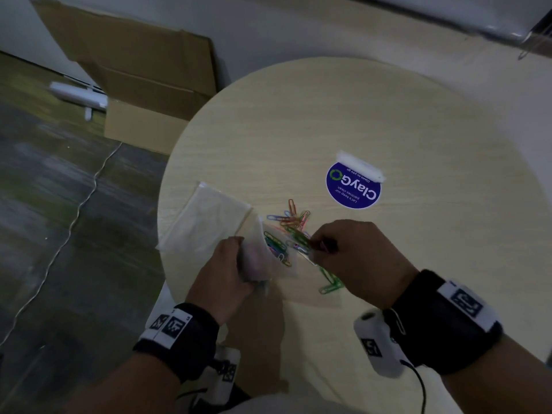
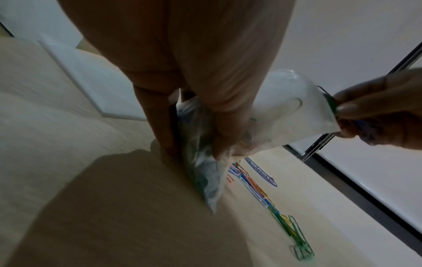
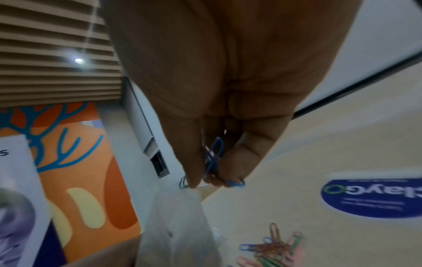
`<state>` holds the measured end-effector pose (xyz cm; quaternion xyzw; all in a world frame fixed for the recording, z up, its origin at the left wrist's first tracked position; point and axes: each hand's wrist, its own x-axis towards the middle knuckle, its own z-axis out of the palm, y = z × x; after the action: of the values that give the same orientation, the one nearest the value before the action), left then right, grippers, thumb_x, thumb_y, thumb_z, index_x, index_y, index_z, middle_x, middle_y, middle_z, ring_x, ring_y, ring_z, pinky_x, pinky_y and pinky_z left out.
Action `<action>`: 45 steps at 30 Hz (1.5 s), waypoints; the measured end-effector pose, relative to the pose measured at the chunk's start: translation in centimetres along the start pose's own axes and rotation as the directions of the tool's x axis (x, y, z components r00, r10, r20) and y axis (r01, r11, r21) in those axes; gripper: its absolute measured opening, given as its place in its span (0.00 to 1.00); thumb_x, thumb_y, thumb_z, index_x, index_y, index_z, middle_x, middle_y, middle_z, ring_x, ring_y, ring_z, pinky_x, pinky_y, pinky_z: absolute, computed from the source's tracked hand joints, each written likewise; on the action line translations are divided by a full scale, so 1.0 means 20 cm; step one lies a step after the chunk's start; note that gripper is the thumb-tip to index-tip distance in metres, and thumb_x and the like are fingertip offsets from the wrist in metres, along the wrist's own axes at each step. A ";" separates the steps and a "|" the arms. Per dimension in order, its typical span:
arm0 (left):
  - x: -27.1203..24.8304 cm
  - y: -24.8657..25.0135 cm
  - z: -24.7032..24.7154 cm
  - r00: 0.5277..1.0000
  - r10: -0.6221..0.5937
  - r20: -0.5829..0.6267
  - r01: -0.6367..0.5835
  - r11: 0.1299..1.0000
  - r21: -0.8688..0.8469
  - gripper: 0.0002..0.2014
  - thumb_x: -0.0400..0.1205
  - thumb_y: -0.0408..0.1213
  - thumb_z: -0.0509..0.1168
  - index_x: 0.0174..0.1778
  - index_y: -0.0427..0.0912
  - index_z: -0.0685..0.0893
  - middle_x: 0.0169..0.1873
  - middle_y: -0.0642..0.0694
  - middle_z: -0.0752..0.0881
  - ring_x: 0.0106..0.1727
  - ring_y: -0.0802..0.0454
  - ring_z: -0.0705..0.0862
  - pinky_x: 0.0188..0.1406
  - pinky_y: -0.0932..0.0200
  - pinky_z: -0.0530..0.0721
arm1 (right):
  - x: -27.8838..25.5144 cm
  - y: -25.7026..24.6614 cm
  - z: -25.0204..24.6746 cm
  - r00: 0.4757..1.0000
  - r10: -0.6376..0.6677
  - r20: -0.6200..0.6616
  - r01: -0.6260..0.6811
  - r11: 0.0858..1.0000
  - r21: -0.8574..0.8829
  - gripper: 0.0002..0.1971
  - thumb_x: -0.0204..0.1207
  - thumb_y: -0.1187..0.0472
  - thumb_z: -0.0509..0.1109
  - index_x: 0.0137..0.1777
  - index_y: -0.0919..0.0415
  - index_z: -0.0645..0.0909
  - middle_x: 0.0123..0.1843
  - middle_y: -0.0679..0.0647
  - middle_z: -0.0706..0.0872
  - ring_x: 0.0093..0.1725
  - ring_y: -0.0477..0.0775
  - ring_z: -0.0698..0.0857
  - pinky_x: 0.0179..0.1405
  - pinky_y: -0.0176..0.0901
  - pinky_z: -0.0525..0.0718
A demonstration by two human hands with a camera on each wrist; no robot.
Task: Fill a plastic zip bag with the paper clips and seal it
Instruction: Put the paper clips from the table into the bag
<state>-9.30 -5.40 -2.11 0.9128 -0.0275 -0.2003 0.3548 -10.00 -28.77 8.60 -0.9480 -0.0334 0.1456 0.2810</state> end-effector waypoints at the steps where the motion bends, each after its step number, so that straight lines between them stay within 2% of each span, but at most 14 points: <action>1: 0.00 0.01 0.00 1.000 0.003 0.001 -0.003 1.000 0.010 0.32 0.70 0.39 0.80 0.66 0.50 0.73 0.63 0.47 0.82 0.62 0.44 0.84 0.60 0.47 0.83 | 0.02 -0.03 0.01 0.999 -0.016 0.033 0.017 0.999 -0.035 0.06 0.72 0.53 0.71 0.44 0.54 0.85 0.43 0.53 0.88 0.45 0.56 0.83 0.44 0.47 0.77; 4: -0.01 0.03 0.00 0.998 0.050 -0.028 -0.049 0.999 0.016 0.24 0.72 0.37 0.77 0.60 0.51 0.75 0.58 0.47 0.81 0.58 0.41 0.84 0.58 0.47 0.81 | 0.09 -0.11 0.05 0.996 -0.045 0.074 0.056 0.987 -0.148 0.07 0.71 0.57 0.69 0.45 0.56 0.86 0.47 0.58 0.89 0.50 0.62 0.84 0.43 0.44 0.75; 9: -0.01 0.00 0.00 0.995 0.096 -0.034 -0.097 0.995 -0.007 0.25 0.72 0.41 0.77 0.63 0.49 0.76 0.57 0.47 0.81 0.57 0.42 0.85 0.57 0.47 0.82 | 0.15 -0.21 0.07 0.988 -0.131 0.076 0.145 0.967 -0.209 0.08 0.70 0.58 0.70 0.45 0.62 0.85 0.47 0.63 0.88 0.51 0.67 0.84 0.41 0.44 0.71; 13: -0.01 0.00 0.01 0.997 0.072 -0.042 -0.073 0.997 -0.008 0.22 0.73 0.45 0.73 0.61 0.51 0.76 0.56 0.48 0.81 0.56 0.44 0.84 0.56 0.52 0.80 | 0.13 -0.18 0.04 0.996 -0.079 -0.028 0.081 0.994 0.077 0.13 0.70 0.63 0.72 0.55 0.58 0.88 0.54 0.52 0.91 0.57 0.52 0.86 0.55 0.40 0.76; 17: 0.00 -0.02 0.00 0.999 0.049 -0.019 -0.050 0.998 -0.046 0.29 0.68 0.34 0.78 0.64 0.49 0.75 0.57 0.48 0.81 0.57 0.44 0.84 0.55 0.50 0.81 | 0.10 -0.13 0.07 0.993 -0.058 0.107 0.033 0.973 0.226 0.16 0.70 0.69 0.71 0.55 0.53 0.89 0.51 0.48 0.92 0.51 0.45 0.89 0.55 0.39 0.83; 19: 0.00 -0.05 0.00 0.999 0.038 0.008 -0.037 0.997 -0.065 0.30 0.66 0.32 0.77 0.62 0.52 0.74 0.56 0.49 0.82 0.57 0.46 0.84 0.55 0.46 0.84 | 0.12 -0.09 0.06 0.992 0.042 0.118 -0.104 0.803 0.587 0.14 0.73 0.74 0.69 0.54 0.60 0.88 0.47 0.54 0.92 0.46 0.47 0.89 0.46 0.38 0.87; 21: -0.01 -0.09 -0.01 0.999 0.042 0.029 -0.039 0.995 -0.087 0.30 0.66 0.36 0.79 0.61 0.55 0.74 0.56 0.50 0.83 0.56 0.48 0.85 0.54 0.40 0.86 | 0.19 0.02 0.08 0.975 0.217 0.040 -0.176 0.660 0.730 0.10 0.74 0.74 0.69 0.50 0.62 0.87 0.43 0.58 0.92 0.43 0.52 0.90 0.41 0.41 0.87; 23: -0.03 -0.11 -0.03 0.999 0.033 0.042 -0.028 0.993 -0.114 0.32 0.64 0.44 0.81 0.62 0.58 0.74 0.55 0.52 0.84 0.54 0.51 0.86 0.52 0.39 0.87 | 0.31 0.18 0.12 0.930 0.357 -0.082 -0.255 0.792 0.555 0.08 0.75 0.64 0.71 0.52 0.58 0.87 0.47 0.56 0.91 0.49 0.57 0.89 0.50 0.48 0.85; 25: -0.04 -0.14 -0.04 0.999 0.007 0.047 0.000 0.989 -0.150 0.35 0.61 0.51 0.81 0.62 0.60 0.74 0.54 0.54 0.85 0.53 0.54 0.86 0.53 0.41 0.88 | 0.41 0.28 0.19 0.915 0.395 -0.079 -0.368 0.901 0.230 0.19 0.76 0.51 0.70 0.64 0.60 0.82 0.61 0.59 0.86 0.61 0.60 0.83 0.62 0.48 0.78; 27: -0.05 -0.16 -0.05 0.999 0.006 0.046 0.003 0.981 -0.194 0.35 0.61 0.53 0.82 0.63 0.62 0.75 0.54 0.56 0.86 0.54 0.55 0.87 0.53 0.41 0.88 | 0.49 0.29 0.25 0.921 0.388 -0.017 -0.388 0.921 0.003 0.29 0.77 0.41 0.65 0.70 0.62 0.76 0.68 0.65 0.77 0.67 0.66 0.75 0.68 0.53 0.73; 32: -0.05 -0.18 -0.05 0.999 0.010 0.048 0.001 0.974 -0.226 0.38 0.60 0.48 0.84 0.65 0.59 0.76 0.54 0.57 0.87 0.55 0.60 0.87 0.54 0.45 0.89 | 0.51 0.17 0.34 0.975 0.206 0.080 -0.180 0.952 -0.247 0.41 0.59 0.26 0.67 0.66 0.54 0.74 0.65 0.58 0.71 0.62 0.64 0.69 0.61 0.57 0.77; 35: -0.04 -0.17 -0.06 0.998 0.014 0.059 -0.001 0.977 -0.211 0.36 0.60 0.50 0.80 0.65 0.58 0.75 0.53 0.57 0.87 0.54 0.61 0.87 0.53 0.46 0.90 | 0.45 0.16 0.39 0.989 0.071 0.130 -0.031 0.956 -0.292 0.41 0.57 0.30 0.71 0.69 0.50 0.73 0.63 0.54 0.72 0.62 0.60 0.69 0.59 0.56 0.79; 40: -0.04 -0.19 -0.06 0.998 -0.003 0.065 0.018 0.973 -0.232 0.36 0.62 0.50 0.80 0.66 0.59 0.75 0.56 0.57 0.86 0.56 0.59 0.87 0.54 0.43 0.89 | 0.40 0.21 0.45 0.995 -0.063 0.073 0.083 0.945 -0.316 0.13 0.79 0.51 0.65 0.57 0.58 0.82 0.52 0.59 0.80 0.52 0.64 0.76 0.53 0.54 0.76; 45: -0.05 -0.15 -0.06 0.998 -0.006 0.066 0.024 0.963 -0.267 0.36 0.59 0.50 0.77 0.65 0.55 0.76 0.55 0.58 0.86 0.54 0.66 0.86 0.53 0.49 0.89 | 0.39 0.29 0.50 0.998 -0.039 0.051 0.054 0.937 -0.346 0.09 0.70 0.60 0.74 0.48 0.60 0.82 0.45 0.60 0.82 0.46 0.67 0.80 0.48 0.55 0.79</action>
<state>-10.03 -2.17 -2.94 0.8497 -0.0046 -0.2340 0.4724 -5.55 -27.23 -4.58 -0.9782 -0.0871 0.1513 0.1121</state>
